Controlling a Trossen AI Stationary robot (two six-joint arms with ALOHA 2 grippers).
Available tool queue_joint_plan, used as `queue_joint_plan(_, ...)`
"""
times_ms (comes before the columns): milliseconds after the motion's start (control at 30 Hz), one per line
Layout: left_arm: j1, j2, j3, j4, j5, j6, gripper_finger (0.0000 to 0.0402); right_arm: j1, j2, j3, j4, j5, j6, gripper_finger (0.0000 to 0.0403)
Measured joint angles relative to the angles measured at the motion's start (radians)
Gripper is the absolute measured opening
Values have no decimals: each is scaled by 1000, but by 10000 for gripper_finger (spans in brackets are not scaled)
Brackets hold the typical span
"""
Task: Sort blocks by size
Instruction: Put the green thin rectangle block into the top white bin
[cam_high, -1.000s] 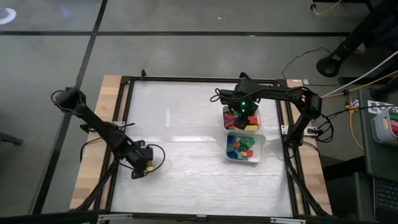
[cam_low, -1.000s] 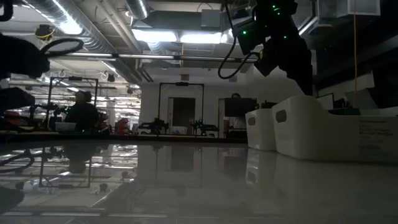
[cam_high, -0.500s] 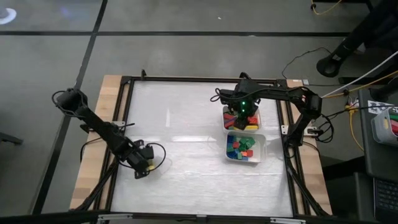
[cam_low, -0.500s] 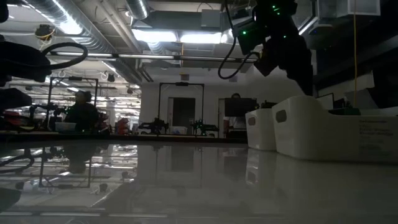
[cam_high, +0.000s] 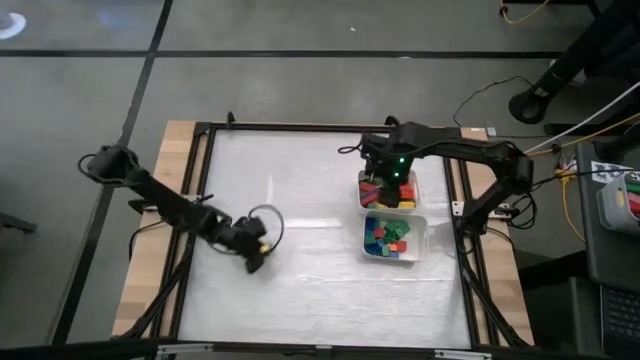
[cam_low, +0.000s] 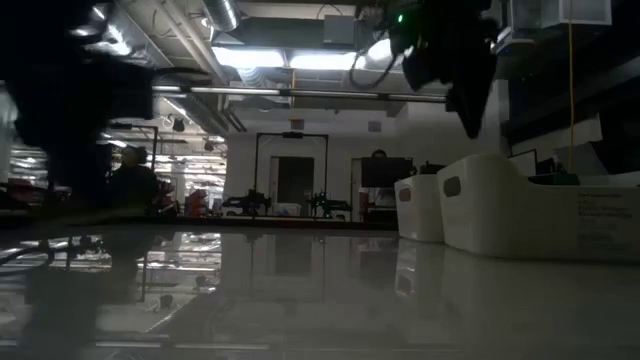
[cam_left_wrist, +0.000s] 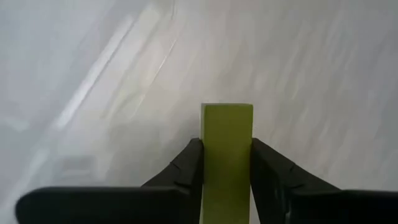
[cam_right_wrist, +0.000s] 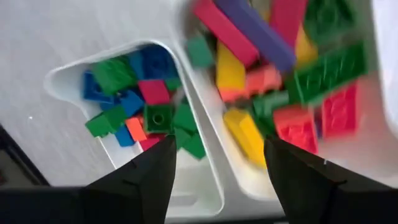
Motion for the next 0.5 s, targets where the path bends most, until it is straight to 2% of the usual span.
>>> queue_joint_plan(100, 115, 1, 0, 175, -1, 2, 91, 0, -49, 0, 61, -15, -113, 241)
queue_joint_plan(333, 382, 0, 2, 711, 2, 63, 87, 15, -91, 0, 259, -4, -403, 241)
queue_joint_plan(500, 495, 0, 5, 929, -31, 58, 91, 63, -84, 0, 503, 25, -440, 241)
